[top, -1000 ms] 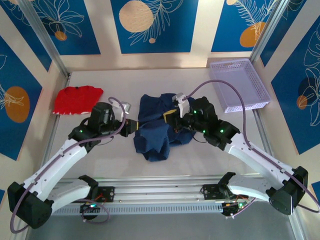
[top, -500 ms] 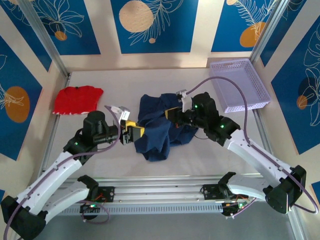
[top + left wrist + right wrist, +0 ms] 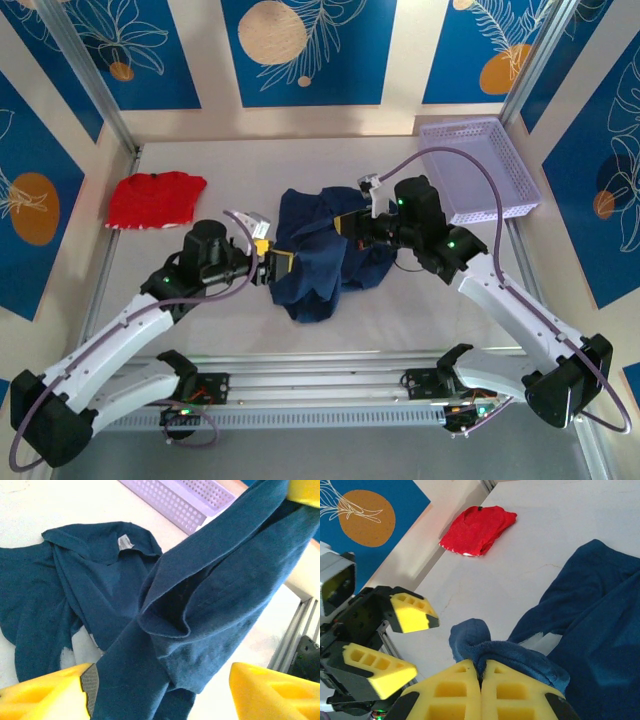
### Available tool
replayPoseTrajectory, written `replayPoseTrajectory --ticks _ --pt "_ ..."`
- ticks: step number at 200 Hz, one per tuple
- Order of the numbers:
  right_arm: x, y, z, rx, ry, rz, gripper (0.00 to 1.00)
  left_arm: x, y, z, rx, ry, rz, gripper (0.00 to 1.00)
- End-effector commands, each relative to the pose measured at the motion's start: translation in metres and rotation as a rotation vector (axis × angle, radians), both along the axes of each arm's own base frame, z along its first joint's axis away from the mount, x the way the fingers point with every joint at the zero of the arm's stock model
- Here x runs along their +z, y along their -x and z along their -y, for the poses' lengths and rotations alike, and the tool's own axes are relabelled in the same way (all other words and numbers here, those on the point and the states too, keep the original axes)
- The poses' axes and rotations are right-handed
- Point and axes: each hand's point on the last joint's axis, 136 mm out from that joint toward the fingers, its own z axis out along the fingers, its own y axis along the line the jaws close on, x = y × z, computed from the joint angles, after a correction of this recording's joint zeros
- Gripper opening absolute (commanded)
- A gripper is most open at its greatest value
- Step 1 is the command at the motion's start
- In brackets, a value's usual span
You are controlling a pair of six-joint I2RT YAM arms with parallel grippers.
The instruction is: Fold the inside-out t-shirt
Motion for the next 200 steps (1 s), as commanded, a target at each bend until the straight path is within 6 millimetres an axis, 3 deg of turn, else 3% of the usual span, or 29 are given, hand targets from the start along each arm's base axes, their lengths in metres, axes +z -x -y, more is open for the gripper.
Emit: replayPoseTrajectory --ticks 1,30,57,96,112,136,165,179,200 --pt "0.015 0.003 -0.006 0.047 -0.028 0.022 0.0 0.016 -0.009 0.013 -0.039 -0.003 0.067 0.73" --pt "0.015 0.005 -0.007 0.061 -0.032 0.018 0.0 0.014 -0.023 0.021 -0.039 -0.044 0.078 0.77" --pt "0.014 0.006 -0.008 0.07 -0.033 0.018 0.0 0.01 -0.034 0.027 -0.041 -0.069 0.073 0.74" --pt "0.016 0.007 -0.008 0.076 -0.037 0.027 0.0 -0.002 -0.029 0.043 -0.139 -0.066 0.028 0.69" --pt "0.017 0.007 -0.009 0.077 -0.04 0.028 0.0 -0.004 -0.029 0.046 -0.154 -0.065 0.019 0.57" --pt "0.012 -0.001 -0.001 0.014 -0.001 0.027 0.0 0.002 -0.023 0.05 -0.187 -0.047 0.011 0.32" --pt "0.001 -0.016 0.01 -0.115 0.1 0.034 0.0 0.007 -0.001 0.054 -0.257 -0.027 -0.007 0.07" --pt "0.0 -0.019 0.008 -0.142 0.12 0.052 0.0 0.004 0.011 0.056 -0.283 -0.037 -0.023 0.0" --pt "0.0 -0.023 0.006 -0.188 0.146 0.077 0.0 -0.002 0.024 0.058 -0.301 -0.07 -0.038 0.0"
